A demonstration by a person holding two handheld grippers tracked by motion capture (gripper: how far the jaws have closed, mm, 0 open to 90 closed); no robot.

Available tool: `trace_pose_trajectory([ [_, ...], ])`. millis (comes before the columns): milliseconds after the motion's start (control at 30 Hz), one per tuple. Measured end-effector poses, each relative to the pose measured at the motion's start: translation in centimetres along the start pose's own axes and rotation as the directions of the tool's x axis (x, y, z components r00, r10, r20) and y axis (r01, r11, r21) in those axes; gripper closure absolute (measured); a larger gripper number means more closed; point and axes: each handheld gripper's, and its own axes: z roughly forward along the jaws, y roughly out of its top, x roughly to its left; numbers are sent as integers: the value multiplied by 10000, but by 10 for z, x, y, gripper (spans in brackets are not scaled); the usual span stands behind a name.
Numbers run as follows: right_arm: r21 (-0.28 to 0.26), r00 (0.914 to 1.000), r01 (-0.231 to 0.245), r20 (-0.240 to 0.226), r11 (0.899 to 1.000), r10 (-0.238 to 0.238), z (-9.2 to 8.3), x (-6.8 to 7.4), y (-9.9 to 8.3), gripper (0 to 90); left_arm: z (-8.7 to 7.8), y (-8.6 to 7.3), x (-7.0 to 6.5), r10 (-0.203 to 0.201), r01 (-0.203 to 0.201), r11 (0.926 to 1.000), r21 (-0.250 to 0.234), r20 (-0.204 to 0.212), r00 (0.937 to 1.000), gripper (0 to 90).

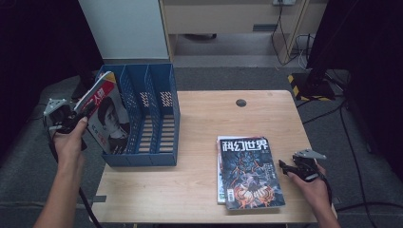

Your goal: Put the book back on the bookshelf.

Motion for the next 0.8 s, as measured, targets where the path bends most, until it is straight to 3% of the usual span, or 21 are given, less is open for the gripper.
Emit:
trace_pose_trajectory([
  [333, 12, 10000, 3, -56, 10000, -3, 0, 0, 0, 339, 0, 0, -3, 174, -173, 9997, 189, -92, 9998, 834],
  [800, 40, 10000, 38, -80, 10000, -37, 0, 1, 0, 325, 6, 0, -6, -75, 76, 9996, 265, -39, 10000, 771],
])
